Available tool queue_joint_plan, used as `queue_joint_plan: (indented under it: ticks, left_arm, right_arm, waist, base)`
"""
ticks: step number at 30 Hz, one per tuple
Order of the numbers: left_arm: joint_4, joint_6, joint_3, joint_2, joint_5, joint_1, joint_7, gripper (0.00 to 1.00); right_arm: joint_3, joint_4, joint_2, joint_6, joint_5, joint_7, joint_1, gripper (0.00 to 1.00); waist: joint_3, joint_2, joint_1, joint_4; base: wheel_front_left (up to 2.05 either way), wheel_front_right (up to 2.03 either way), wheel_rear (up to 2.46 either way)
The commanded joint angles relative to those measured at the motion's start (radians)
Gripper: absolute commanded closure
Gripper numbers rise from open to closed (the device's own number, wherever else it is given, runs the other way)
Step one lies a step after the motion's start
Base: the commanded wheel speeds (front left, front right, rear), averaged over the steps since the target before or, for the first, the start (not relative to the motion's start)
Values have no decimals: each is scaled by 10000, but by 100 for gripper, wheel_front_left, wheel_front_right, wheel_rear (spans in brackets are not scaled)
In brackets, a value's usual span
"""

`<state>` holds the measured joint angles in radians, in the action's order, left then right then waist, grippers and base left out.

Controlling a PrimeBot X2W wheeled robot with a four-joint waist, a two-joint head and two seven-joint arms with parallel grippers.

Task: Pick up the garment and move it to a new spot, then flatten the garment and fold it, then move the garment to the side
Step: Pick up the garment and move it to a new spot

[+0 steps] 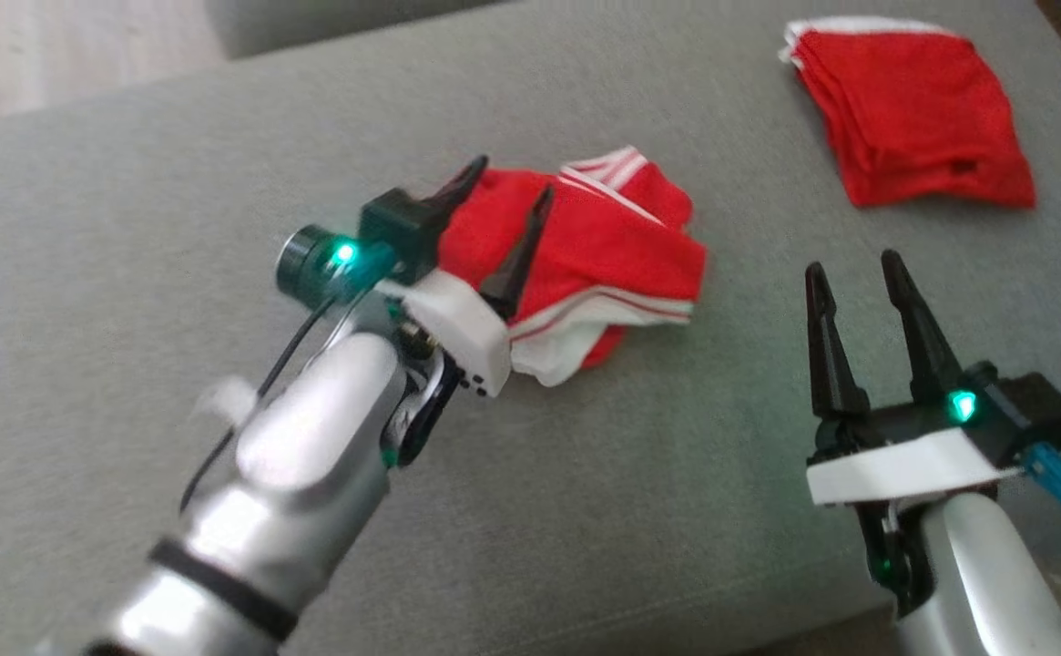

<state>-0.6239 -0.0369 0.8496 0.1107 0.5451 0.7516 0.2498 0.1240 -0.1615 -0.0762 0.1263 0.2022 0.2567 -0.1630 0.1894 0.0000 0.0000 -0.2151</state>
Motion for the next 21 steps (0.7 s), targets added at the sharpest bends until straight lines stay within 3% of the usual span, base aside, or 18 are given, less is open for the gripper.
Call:
queue_joint_plan:
  ticks: [1,8,12,16,21]
  left_arm:
    - [392,-132,-453,221,-158,-172,116,0]
    - [3455,-1167,-3243,411,-1828,-4042,118,0]
    - [4871,-1515,-4525,414,-2539,-5752,119,0]
    - [6352,-1540,-5825,274,-3246,-7605,119,0]
    - [7013,-1048,-6415,22,-3791,-8915,119,0]
  right_arm:
    - [168,260,27,44,-15,51,35,0]
    - [19,-89,81,44,-7,51,987,0]
    - [-66,-191,124,44,-118,51,1310,0]
    - [-234,-342,171,44,-198,51,1694,0]
    - [-361,-466,208,44,-261,51,2038,0]
  waist:
    - [-482,0,0,465]
    - [-2000,0,0,1741]
    - [-2418,0,0,2325]
    - [-2811,0,0,2854]
    - [-3109,0,0,3098]
  base:
    - [0,0,0]
    - [0,0,0]
    - [0,0,0]
    - [0,0,0]
    - [0,0,0]
